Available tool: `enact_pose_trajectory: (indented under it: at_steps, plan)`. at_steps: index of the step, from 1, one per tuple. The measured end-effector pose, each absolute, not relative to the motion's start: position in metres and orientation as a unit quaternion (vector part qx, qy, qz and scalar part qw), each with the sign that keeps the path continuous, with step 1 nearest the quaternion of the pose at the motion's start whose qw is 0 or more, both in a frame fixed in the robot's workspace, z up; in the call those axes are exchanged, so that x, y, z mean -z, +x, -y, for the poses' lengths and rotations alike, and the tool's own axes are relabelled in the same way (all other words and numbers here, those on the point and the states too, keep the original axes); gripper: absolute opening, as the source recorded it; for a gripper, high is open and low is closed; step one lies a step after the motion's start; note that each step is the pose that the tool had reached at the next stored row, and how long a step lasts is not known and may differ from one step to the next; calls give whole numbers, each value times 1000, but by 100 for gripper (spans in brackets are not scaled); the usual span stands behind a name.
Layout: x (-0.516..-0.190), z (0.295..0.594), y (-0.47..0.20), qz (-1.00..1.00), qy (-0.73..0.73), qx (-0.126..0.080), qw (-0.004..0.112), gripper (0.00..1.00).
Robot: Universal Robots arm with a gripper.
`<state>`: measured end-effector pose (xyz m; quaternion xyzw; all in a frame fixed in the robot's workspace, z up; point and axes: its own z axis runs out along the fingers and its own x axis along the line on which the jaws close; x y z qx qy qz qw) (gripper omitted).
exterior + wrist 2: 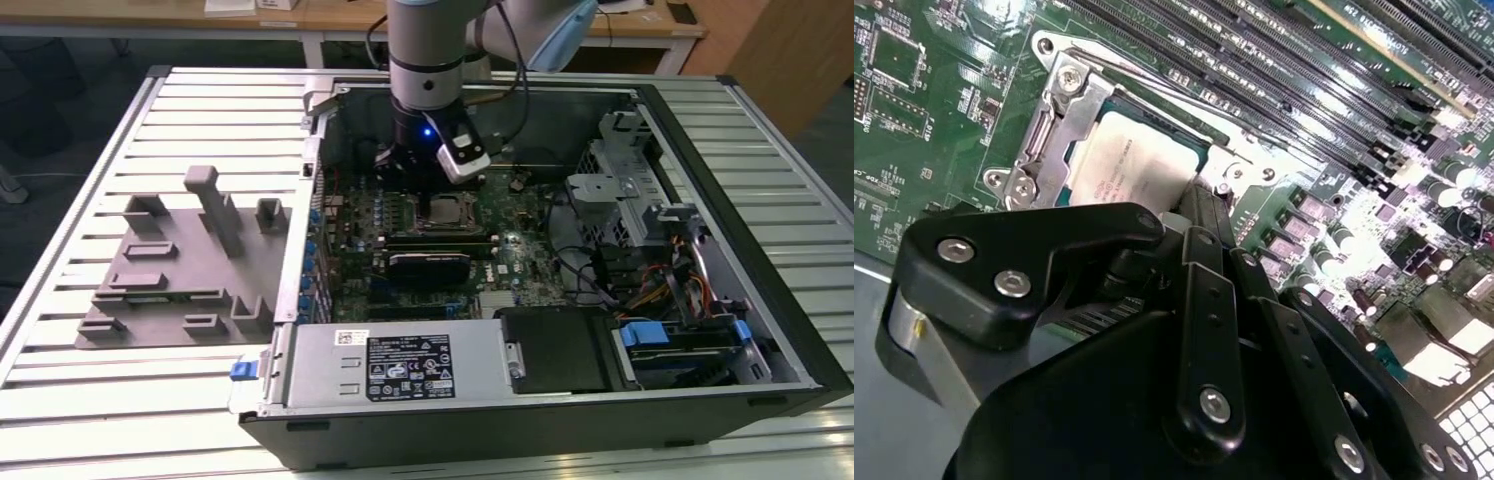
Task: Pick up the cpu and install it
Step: 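Close the cpu cover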
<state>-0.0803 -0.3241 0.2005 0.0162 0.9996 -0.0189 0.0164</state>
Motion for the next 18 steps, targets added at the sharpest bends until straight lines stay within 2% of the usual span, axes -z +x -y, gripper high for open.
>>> enact_pose_trajectory:
  at_steps: [18]
  plan:
    - [-200,324,-79,-1000,16,14,17,11]
